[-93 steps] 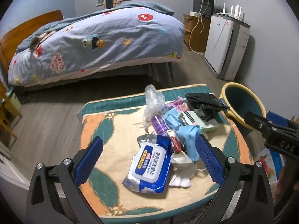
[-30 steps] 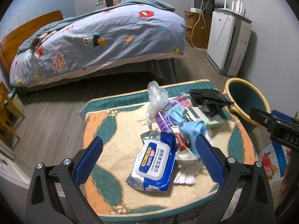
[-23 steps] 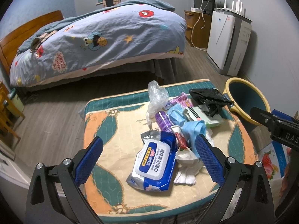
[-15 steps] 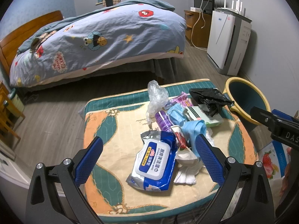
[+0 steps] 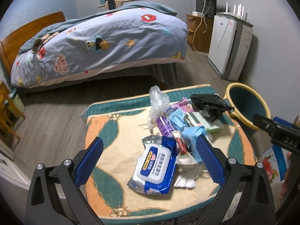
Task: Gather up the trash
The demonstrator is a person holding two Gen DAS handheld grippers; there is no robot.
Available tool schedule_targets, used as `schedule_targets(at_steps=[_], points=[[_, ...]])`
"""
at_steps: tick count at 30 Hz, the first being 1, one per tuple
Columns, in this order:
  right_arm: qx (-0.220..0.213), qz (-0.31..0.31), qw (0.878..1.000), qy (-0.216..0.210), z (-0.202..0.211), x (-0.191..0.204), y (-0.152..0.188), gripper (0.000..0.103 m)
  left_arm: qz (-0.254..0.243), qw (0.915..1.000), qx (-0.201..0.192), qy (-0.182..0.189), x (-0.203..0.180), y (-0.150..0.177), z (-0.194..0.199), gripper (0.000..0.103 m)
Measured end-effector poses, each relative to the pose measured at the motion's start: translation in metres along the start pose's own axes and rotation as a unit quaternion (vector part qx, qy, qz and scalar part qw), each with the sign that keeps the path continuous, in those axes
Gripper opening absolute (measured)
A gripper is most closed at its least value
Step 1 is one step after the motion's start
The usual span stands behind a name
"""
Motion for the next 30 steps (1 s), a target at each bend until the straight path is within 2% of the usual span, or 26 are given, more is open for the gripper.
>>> schedule_targets(at_steps=[6, 12, 15, 22, 30], points=[[0.004, -0.003, 1.0, -0.008, -0.001, 0.003, -0.007, 0.097, -0.017, 0.9995, -0.026, 0.003, 0.0, -0.022, 0.004, 0.098], [0.013, 0.012, 1.0, -0.009, -0.012, 0.006, -0.025, 0.097, -0.023, 0.9992, -0.032, 0.006, 0.009, -0.049, -0.011, 0.098], [0.013, 0.021, 1.0, -0.007, -0.022, 0.004, -0.045, 0.097, -0.012, 0.9994, -0.031, 0.008, 0.017, -0.062, -0.025, 0.098], [-0.009, -0.014, 1.0, 0.005, -0.052, -0.022, -0.096, 0.097, 0.0, 0.9995, -0.021, 0.023, 0.029, -0.085, -0.063, 0.098], [0.044, -0.039, 0.998, -0.007, -0.112, -0.036, -0.109, 0.097, -0.01, 0.9997, 0.011, 0.02, 0.033, -0.099, -0.123, 0.098]])
Point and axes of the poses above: each gripper's, at about its wrist camera, not at the fingertips, and z roughly against the way its jaws point, x to its left, y to its underside, the point moved 5 cm from there along -z, roughly the way its jaws point, and after that the axes turned 9 degrees about -z, right-handed, at the moved point
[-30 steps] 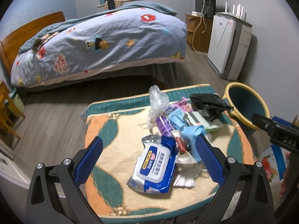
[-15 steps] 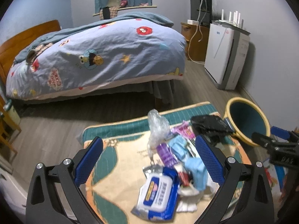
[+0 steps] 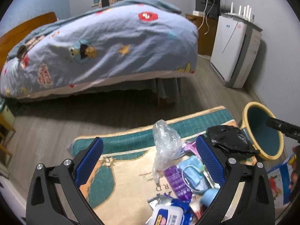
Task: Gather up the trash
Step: 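Grasp the clear plastic bag with the left tool while the right tool grasps the black bag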
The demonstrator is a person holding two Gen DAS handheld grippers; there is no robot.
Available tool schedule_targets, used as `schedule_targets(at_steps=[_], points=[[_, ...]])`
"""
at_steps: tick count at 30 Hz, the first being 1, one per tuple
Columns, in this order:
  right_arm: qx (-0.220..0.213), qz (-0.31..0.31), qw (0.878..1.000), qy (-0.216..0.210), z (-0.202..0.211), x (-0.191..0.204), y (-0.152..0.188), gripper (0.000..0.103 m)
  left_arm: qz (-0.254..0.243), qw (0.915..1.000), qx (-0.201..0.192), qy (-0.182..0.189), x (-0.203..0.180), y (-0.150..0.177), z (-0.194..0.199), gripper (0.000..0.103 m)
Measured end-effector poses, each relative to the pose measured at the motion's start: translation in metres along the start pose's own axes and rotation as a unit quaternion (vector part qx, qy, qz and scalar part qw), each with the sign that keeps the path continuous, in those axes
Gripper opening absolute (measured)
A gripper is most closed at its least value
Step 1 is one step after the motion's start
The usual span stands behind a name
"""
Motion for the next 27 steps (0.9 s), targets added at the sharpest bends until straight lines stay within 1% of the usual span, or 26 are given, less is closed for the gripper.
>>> schedule_targets(at_steps=[7, 10, 14, 16, 18, 20, 21, 22, 23, 24, 25, 26, 27], points=[[0.048, 0.001, 0.999, -0.012, -0.037, 0.005, 0.01, 0.097, -0.021, 0.9988, 0.044, 0.007, -0.016, 0.003, -0.055, 0.097], [0.056, -0.008, 0.998, -0.014, -0.041, 0.003, 0.01, 0.097, -0.033, 0.9976, 0.059, 0.012, -0.024, 0.006, -0.074, 0.096], [0.073, -0.023, 0.997, -0.03, -0.051, 0.001, 0.013, 0.096, -0.042, 0.9953, 0.086, 0.02, -0.032, 0.016, -0.1, 0.095], [0.086, -0.023, 0.995, -0.039, -0.057, 0.004, 0.017, 0.09, -0.043, 0.9939, 0.098, 0.026, -0.034, 0.022, -0.111, 0.094], [0.101, -0.023, 0.994, -0.047, -0.063, 0.007, 0.022, 0.082, -0.048, 0.9923, 0.109, 0.032, -0.038, 0.026, -0.119, 0.09], [0.122, -0.028, 0.99, -0.062, -0.07, 0.01, 0.029, 0.074, -0.053, 0.989, 0.132, 0.041, -0.042, 0.035, -0.128, 0.077], [0.133, -0.031, 0.988, -0.072, -0.073, 0.011, 0.033, 0.069, -0.054, 0.9873, 0.142, 0.045, -0.043, 0.039, -0.131, 0.074], [0.144, -0.035, 0.986, -0.075, -0.077, 0.011, 0.036, 0.066, -0.057, 0.9861, 0.149, 0.048, -0.044, 0.042, -0.132, 0.066], [0.153, -0.036, 0.985, -0.077, -0.08, 0.011, 0.04, 0.056, -0.062, 0.9845, 0.156, 0.052, -0.046, 0.046, -0.134, 0.054], [0.162, -0.037, 0.983, -0.078, -0.081, 0.011, 0.043, 0.046, -0.066, 0.9835, 0.16, 0.054, -0.048, 0.048, -0.135, 0.048], [0.166, -0.04, 0.982, -0.079, -0.081, 0.01, 0.046, 0.041, -0.074, 0.9824, 0.164, 0.05, -0.049, 0.051, -0.135, 0.043], [0.169, -0.044, 0.981, -0.083, -0.082, 0.01, 0.047, 0.031, -0.082, 0.9824, 0.161, 0.046, -0.05, 0.052, -0.133, 0.038], [0.174, -0.052, 0.979, -0.091, -0.082, 0.01, 0.048, 0.022, -0.085, 0.9825, 0.159, 0.047, -0.051, 0.052, -0.132, 0.036]])
Point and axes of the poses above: each gripper's, at about its wrist camera, not at the fingertips, and z roughly against the way its jaws point, x to its left, y to its underside, the point moved 5 cm from there along -z, roughly the way its jaws point, and after that the axes turned 9 degrees about -z, right-handed, at the moved point
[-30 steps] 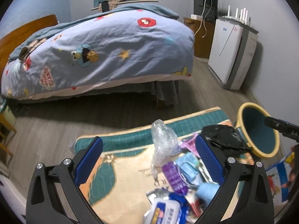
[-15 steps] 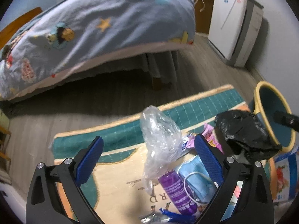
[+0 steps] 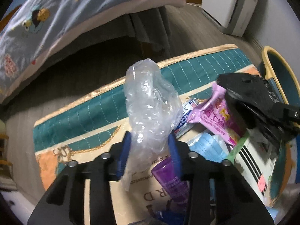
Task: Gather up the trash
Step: 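Grasp the clear plastic bag with the left tool while the right tool grasps the black bag, then carry both bags over the wastebasket and open both tools to drop them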
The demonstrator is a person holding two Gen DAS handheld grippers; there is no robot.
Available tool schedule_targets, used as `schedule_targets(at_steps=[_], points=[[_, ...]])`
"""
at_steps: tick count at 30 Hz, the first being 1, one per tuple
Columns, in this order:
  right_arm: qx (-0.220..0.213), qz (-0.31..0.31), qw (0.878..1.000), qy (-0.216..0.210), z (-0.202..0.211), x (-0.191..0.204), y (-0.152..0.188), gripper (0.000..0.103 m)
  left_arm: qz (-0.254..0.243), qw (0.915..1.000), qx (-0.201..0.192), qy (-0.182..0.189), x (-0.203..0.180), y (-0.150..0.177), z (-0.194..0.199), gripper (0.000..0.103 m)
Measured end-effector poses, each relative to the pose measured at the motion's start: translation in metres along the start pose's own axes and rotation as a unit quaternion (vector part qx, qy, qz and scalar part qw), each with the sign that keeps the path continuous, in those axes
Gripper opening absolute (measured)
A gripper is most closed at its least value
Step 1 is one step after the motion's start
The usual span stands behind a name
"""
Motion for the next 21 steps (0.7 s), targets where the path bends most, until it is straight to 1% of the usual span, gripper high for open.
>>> schedule_targets(at_steps=[1, 5, 9, 12, 14, 18, 21], points=[[0.0, -0.002, 1.0, -0.004, 0.001, 0.001, 0.0, 0.018, -0.002, 1.0, -0.003, 0.001, -0.001, 0.001, 0.001, 0.033], [-0.016, 0.004, 1.0, -0.009, 0.011, 0.009, 0.001, 0.008, 0.002, 0.9998, -0.021, -0.006, 0.001, 0.002, 0.013, 0.031], [-0.04, 0.008, 0.999, -0.023, 0.027, 0.017, 0.001, 0.005, 0.003, 0.9985, -0.051, -0.017, 0.002, -0.001, 0.039, 0.031], [-0.059, 0.009, 0.998, -0.034, 0.042, 0.021, 0.001, 0.005, 0.016, 0.9967, -0.079, -0.015, 0.004, -0.005, 0.063, 0.031], [-0.065, 0.006, 0.997, -0.039, 0.049, 0.024, 0.002, 0.004, 0.014, 0.9952, -0.096, -0.017, 0.001, -0.007, 0.08, 0.031], [-0.088, 0.007, 0.995, -0.04, 0.074, 0.026, 0.004, 0.003, 0.015, 0.9924, -0.123, -0.002, -0.008, -0.011, 0.117, 0.031], [-0.107, 0.021, 0.994, -0.027, 0.101, 0.03, 0.005, 0.003, 0.015, 0.9899, -0.14, 0.012, -0.021, -0.012, 0.146, 0.031]])
Point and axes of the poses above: each gripper's, at about its wrist camera, not at the fingertips, and z roughly against the way its jaws point, x to its left, y to its underside, the point moved 5 cm from there along -z, roughly the way its jaws point, and after that the axes turned 9 degrees about -z, right-handed, at the moved point
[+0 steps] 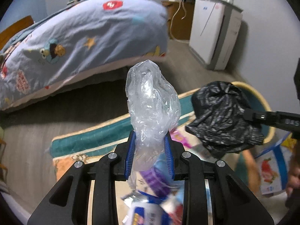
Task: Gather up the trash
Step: 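Carry both bags over the wastebasket and open both tools to drop them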
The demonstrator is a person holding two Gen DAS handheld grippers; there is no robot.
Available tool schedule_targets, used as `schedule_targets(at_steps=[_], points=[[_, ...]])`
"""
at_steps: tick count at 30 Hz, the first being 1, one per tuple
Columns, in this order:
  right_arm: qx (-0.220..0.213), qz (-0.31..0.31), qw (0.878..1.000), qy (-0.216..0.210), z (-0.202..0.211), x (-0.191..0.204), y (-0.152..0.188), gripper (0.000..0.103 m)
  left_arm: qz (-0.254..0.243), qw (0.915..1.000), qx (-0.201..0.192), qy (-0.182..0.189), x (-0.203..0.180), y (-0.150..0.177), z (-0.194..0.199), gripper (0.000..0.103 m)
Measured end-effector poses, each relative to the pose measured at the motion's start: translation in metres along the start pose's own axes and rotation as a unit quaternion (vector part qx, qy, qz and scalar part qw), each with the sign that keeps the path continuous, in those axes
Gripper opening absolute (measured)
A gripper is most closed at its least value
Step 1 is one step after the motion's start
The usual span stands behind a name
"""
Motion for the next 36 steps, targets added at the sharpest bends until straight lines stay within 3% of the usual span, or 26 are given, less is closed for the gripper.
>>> schedule_targets(at_steps=[6, 12, 22, 28, 36], points=[[-0.039, 0.034, 0.998, 0.027, 0.059, 0.001, -0.018, 0.003, -0.019, 0.9985, -0.046, 0.022, -0.039, -0.022, 0.038, 0.031], [-0.08, 0.0, 0.996, 0.051, 0.096, -0.049, -0.037, 0.003, -0.053, 0.9957, -0.054, 0.054, -0.091, -0.035, 0.031, 0.031], [-0.097, -0.076, 0.984, 0.128, 0.095, -0.146, -0.075, 0.003, -0.124, 0.9868, -0.032, 0.098, -0.182, -0.047, -0.021, 0.031], [-0.084, -0.065, 0.979, 0.174, 0.08, -0.165, -0.077, 0.003, -0.16, 0.9809, -0.004, 0.11, -0.22, -0.041, -0.058, 0.031], [-0.068, -0.059, 0.974, 0.208, 0.072, -0.182, -0.074, 0.003, -0.154, 0.9793, 0.031, 0.128, -0.239, -0.034, -0.095, 0.031]])
Point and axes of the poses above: each gripper's, at about its wrist camera, not at the fingertips, and z roughly against the way its jaws point, x to its left, y to its underside, the point moved 5 cm from there along -z, roughly the way its jaws point, and after that the axes turned 9 degrees about -z, right-handed, at the moved point
